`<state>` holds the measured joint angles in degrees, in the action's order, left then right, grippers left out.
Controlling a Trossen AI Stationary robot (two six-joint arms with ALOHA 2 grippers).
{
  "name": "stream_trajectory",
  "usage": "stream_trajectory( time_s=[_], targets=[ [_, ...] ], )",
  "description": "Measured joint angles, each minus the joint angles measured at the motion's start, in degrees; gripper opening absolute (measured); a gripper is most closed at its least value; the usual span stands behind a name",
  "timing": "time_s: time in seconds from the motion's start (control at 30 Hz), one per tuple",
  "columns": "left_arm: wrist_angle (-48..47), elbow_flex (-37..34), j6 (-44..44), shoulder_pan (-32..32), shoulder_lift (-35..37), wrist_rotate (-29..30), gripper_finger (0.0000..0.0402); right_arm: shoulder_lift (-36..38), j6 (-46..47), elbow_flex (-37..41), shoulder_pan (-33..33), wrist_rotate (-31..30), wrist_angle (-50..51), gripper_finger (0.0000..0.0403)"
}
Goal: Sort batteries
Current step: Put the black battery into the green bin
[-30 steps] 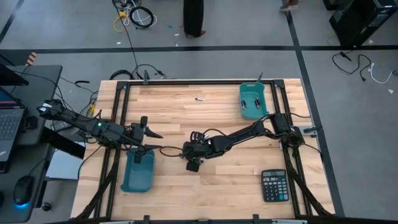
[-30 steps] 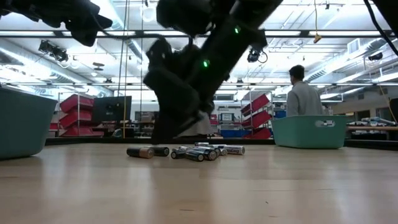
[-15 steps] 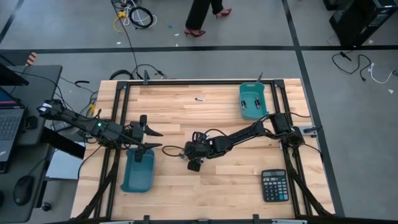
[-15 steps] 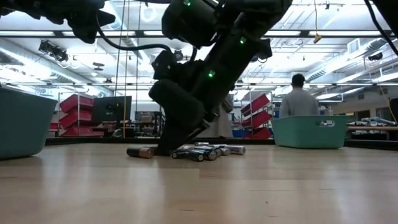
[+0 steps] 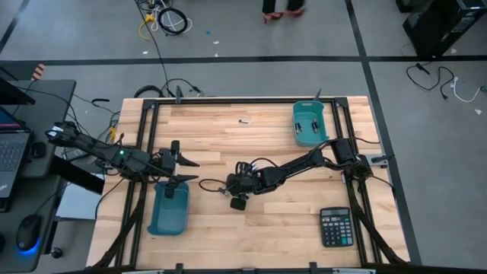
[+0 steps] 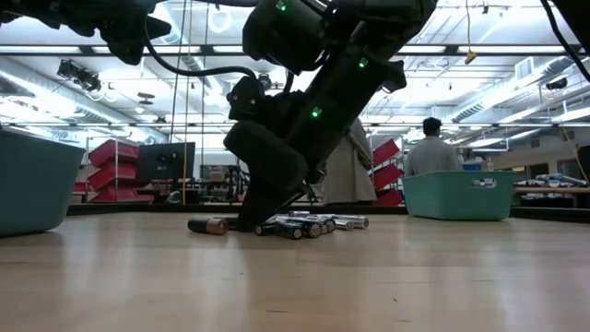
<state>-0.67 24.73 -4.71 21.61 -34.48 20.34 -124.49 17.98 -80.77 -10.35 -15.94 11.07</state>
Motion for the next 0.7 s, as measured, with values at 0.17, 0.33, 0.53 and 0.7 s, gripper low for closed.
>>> stream_trajectory(
  time_s=[0.17, 0.33, 0.53, 0.7],
  targets=[
    [0.00, 0.00, 0.00, 0.00, 0.00, 0.05, 0.0182, 0.00, -0.16, 0.02, 0.04, -0.02, -0.02, 0.0062],
    [0.00, 0.00, 0.00, 0.00, 0.00, 0.91, 0.0182, 0.00, -0.18, 0.02, 0.04, -0.07, -0.02, 0.0031],
    [0.00, 0.00, 0.00, 0.00, 0.00, 0.91, 0.0182, 0.00, -0.16, 0.02, 0.04, -0.69, -0.24, 0.0030],
    [0.18, 0.00, 0.00, 0.00, 0.00, 2.21, 0.0182, -0.04, -0.16, 0.11, 0.07, -0.85, -1.63, 0.0028]
  ],
)
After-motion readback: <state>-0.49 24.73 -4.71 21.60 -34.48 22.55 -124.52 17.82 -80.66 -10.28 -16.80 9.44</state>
